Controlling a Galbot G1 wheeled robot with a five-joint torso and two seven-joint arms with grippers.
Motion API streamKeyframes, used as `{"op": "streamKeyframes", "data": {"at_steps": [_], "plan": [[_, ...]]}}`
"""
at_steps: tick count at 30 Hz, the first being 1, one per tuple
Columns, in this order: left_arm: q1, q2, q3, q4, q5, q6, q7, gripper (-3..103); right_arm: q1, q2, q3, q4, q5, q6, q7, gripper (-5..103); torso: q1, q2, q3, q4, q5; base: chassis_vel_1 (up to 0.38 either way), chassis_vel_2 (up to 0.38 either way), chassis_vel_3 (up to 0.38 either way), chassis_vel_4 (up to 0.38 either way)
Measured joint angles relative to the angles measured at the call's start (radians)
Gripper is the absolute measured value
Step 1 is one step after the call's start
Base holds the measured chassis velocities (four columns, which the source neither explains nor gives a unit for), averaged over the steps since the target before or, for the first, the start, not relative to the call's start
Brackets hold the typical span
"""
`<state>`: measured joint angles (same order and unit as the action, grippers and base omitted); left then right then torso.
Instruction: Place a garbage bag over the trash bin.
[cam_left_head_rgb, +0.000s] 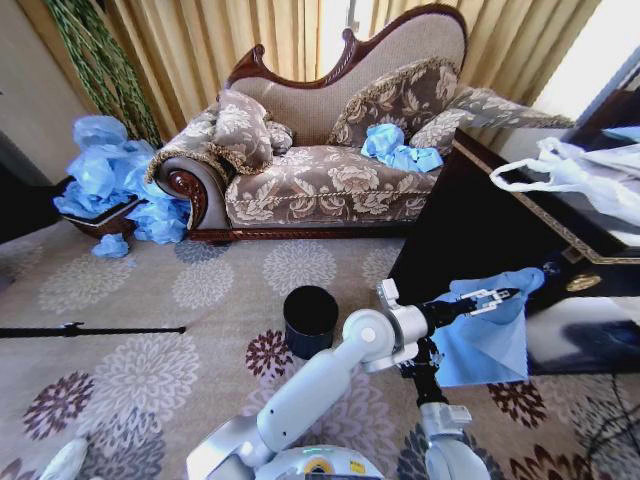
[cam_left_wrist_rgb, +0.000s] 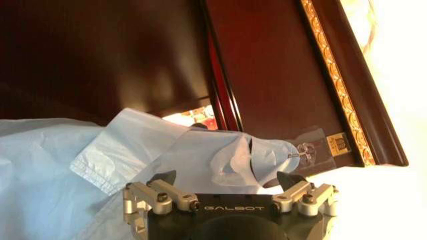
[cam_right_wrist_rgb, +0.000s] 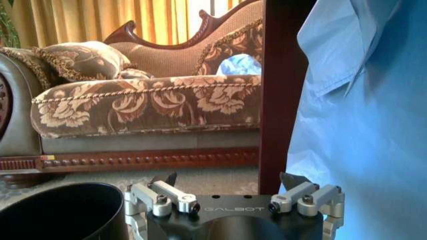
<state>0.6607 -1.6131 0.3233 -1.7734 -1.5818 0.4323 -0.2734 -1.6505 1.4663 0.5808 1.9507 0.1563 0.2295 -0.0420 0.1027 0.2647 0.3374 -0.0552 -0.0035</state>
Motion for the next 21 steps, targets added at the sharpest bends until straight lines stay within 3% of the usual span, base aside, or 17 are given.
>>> {"op": "streamKeyframes", "data": {"at_steps": [10, 21], "plan": [[-0.031, 0.003, -0.034, 0.023, -0.046, 0.035, 0.005, 100, 0.0, -0.001, 0.002, -0.003, 0.0, 0.0, -0.003, 100, 0.0, 0.0, 0.0, 0.0, 0.0, 0.0, 0.0, 0.0, 0.0], [-0.104, 0.004, -0.032, 0.085, -0.099, 0.072, 0.072, 100, 0.012, -0.003, -0.003, -0.014, -0.002, -0.002, -0.006, 100, 0.0, 0.0, 0.0, -0.0001, 0.0, 0.0, 0.0, 0.0, 0.0]]}}
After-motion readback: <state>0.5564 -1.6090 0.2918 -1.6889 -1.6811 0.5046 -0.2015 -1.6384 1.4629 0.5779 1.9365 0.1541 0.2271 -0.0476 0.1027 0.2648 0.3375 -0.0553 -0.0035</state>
